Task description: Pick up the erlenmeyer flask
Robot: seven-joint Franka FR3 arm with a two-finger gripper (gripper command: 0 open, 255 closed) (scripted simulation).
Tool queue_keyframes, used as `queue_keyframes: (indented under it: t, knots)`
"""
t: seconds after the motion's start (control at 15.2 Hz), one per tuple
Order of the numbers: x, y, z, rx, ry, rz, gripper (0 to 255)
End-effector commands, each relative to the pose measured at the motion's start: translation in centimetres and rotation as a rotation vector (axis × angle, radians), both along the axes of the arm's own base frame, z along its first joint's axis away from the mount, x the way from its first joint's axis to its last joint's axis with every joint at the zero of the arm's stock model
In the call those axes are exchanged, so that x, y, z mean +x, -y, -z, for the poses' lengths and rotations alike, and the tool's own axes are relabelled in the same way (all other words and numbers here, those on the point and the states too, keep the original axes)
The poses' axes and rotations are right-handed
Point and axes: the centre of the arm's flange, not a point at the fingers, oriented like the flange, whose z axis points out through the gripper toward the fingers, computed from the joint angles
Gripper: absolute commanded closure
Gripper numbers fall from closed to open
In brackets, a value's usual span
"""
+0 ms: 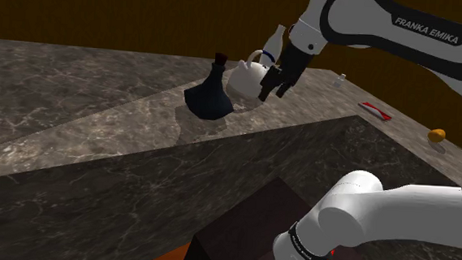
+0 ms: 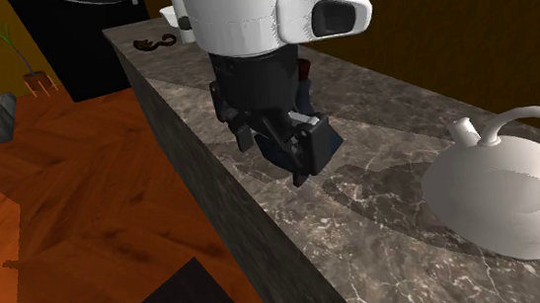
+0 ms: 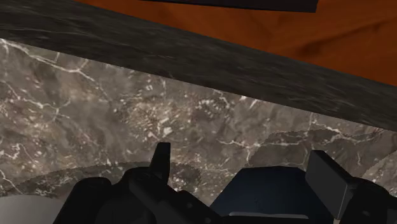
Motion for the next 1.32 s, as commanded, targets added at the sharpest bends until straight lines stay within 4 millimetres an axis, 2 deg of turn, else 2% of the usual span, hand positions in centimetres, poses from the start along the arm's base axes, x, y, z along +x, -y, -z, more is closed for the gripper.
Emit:
queue_keyframes:
  t: [0.0,0.92,0.99,1.25]
  knots:
    - [0.0,0.0,0.0,0.0,0.0,0.0,0]
    - [16.8,-8.5,-6.7,-0.022,-0.103,-0.073,0]
    - [17.3,-8.7,-6.8,-0.023,-0.106,-0.075,0]
    - [17.3,-8.7,-4.7,-0.023,-0.106,-0.075,0]
